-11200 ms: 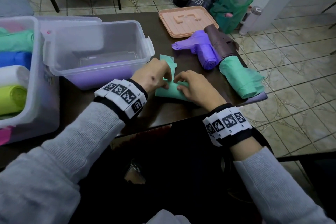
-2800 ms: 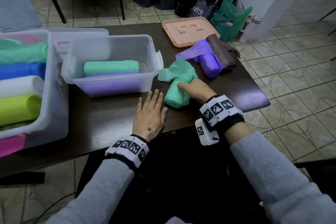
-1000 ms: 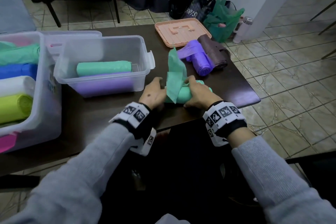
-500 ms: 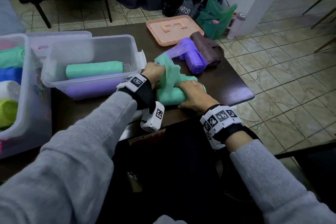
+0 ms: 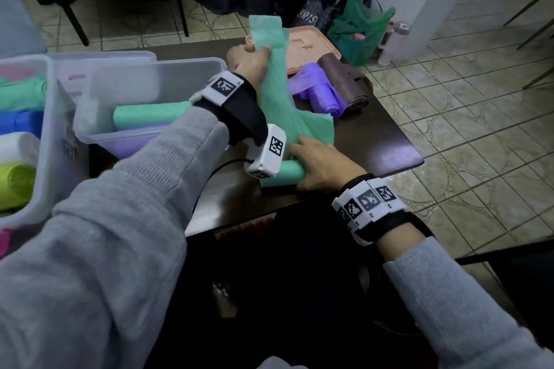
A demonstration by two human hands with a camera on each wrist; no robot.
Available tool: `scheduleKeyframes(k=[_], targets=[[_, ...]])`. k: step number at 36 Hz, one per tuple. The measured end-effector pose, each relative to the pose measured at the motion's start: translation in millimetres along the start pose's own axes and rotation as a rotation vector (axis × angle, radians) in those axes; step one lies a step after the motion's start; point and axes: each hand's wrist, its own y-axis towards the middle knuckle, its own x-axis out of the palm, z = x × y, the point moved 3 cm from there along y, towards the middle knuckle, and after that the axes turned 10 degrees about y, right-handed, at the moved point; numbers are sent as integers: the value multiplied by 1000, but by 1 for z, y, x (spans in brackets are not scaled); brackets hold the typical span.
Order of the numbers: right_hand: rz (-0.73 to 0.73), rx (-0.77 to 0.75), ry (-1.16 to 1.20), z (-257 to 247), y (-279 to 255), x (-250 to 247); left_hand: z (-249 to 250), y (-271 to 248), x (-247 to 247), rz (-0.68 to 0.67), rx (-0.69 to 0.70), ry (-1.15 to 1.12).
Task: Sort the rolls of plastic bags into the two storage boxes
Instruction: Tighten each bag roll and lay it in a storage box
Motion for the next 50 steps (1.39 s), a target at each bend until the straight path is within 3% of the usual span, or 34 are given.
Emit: scheduleKeyframes(k=[4,7,9,11,13,16,19,23,31,50], targets=[[-38,25,37,-2,1,5,11,7,-6,51,57,106],[-53,50,42,-1,2,5,13,9,-6,104,136,471],[-67,54,32,-2,3,5,16,-1,-2,104,306,702],[-82,57,14,-3,4,5,9,-13,8,-48,471,855],[-83,62,14,-4,4,5,-8,-27,20,-304,523,1034],[-94,77,35,-4,4,5,-47,-34,31,-561,464,1336],[-156,96,22,-3,3,5,-79,-24,29,-636,400,1489],[-193,107,42,-2,2,6,-96,-18,21,-742,439,1506],[-210,106,100,-8,4,5,-108,-15,7,-783,547,1493],[-152,40,233,-9,3,10,-106,-15,-1,-745,555,1507]])
